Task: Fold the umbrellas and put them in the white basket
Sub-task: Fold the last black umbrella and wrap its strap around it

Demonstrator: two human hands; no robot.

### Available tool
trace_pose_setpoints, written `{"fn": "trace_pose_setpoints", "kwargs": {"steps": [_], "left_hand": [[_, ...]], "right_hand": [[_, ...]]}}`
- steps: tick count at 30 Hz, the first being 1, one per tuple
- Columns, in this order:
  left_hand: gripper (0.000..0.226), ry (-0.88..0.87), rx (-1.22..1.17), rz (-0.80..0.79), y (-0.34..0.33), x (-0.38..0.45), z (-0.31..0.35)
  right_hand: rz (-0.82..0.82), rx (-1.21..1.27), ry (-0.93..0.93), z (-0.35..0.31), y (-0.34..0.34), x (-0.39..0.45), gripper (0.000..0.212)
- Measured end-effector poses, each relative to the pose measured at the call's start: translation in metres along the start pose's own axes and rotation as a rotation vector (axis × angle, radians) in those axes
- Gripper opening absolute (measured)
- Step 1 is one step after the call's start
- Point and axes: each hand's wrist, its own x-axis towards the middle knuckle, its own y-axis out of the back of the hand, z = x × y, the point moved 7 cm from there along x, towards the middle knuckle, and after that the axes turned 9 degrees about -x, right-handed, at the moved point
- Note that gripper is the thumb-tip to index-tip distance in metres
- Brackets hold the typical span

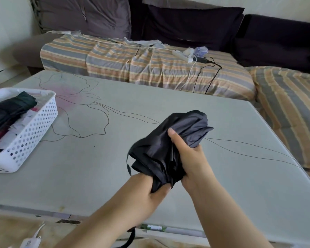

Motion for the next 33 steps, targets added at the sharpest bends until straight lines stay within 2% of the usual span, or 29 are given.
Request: {"fn": "trace_pose_setpoints", "kwargs": {"steps": [3, 5, 10, 11, 12, 14, 15, 16, 17, 19, 20, 22, 24, 28, 31, 33], "left_hand": [[0.02, -0.071, 0.019, 0.009, -0.003, -0.003, 0.005], [0.012, 0.028, -0.103, -0.042, 0.001, -0.006, 0.004], [0.011, 0.409, -0.699, -0.156, -0.01, 0.003, -0.023], [0.019, 0.456, -0.813, -0.158, -0.017, 0.002, -0.025], [0.021, 0.455, -0.967, -0.119, -0.024, 0.011, -0.024], [0.012, 0.488, -1.022, -0.026, -0.024, 0.02, -0.023], [0.026, 0.478, -1.106, -0.037, -0.027, 0.016, -0.022], [0.033, 0.502, -1.314, -0.04, -0.029, 0.014, -0.02], [0.036, 0.552, -1.382, -0.048, -0.03, 0.012, -0.026], [0.038, 0.547, -1.394, -0.166, -0.023, 0.009, -0.005], [0.044, 0.456, -1.404, -0.234, -0.016, 0.004, 0.004], [0.054, 0.401, -1.385, -0.246, -0.016, -0.001, 0.005], [0.049, 0.414, -1.35, -0.283, -0.022, 0.0, 0.002], [0.034, 0.367, -1.282, -0.368, -0.026, -0.001, 0.011], [0.02, 0.333, -1.154, -0.273, -0.02, -0.004, 0.011], [0.022, 0.331, -1.066, -0.152, -0.016, -0.001, 0.004]], "right_hand": [[0.042, 0.041, -0.034, 0.004, 0.003, 0.002, 0.04], [0.028, 0.069, -0.025, 0.0, 0.003, 0.003, 0.033], [-0.101, 0.187, -0.059, -0.015, 0.0, -0.001, 0.029], [-0.121, 0.204, -0.077, -0.015, -0.001, -0.003, 0.029], [-0.133, 0.215, -0.087, -0.014, -0.002, -0.005, 0.031], [-0.146, 0.222, -0.084, -0.014, -0.003, -0.007, 0.036], [-0.152, 0.224, -0.079, -0.014, -0.005, -0.007, 0.039], [-0.159, 0.229, -0.079, -0.014, -0.006, -0.008, 0.044], [-0.164, 0.235, -0.082, -0.014, -0.007, -0.008, 0.049], [-0.183, 0.248, -0.093, -0.014, -0.008, -0.009, 0.05], [-0.204, 0.253, -0.104, -0.014, -0.008, -0.01, 0.047], [-0.25, 0.272, -0.128, -0.015, -0.009, -0.013, 0.037], [-0.27, 0.279, -0.136, -0.016, -0.009, -0.014, 0.03], [-0.305, 0.197, -0.116, -0.013, -0.015, -0.018, 0.031], [-0.289, 0.167, -0.137, -0.01, -0.015, -0.016, 0.043], [-0.286, 0.133, -0.111, -0.011, -0.015, -0.012, 0.06]]}}
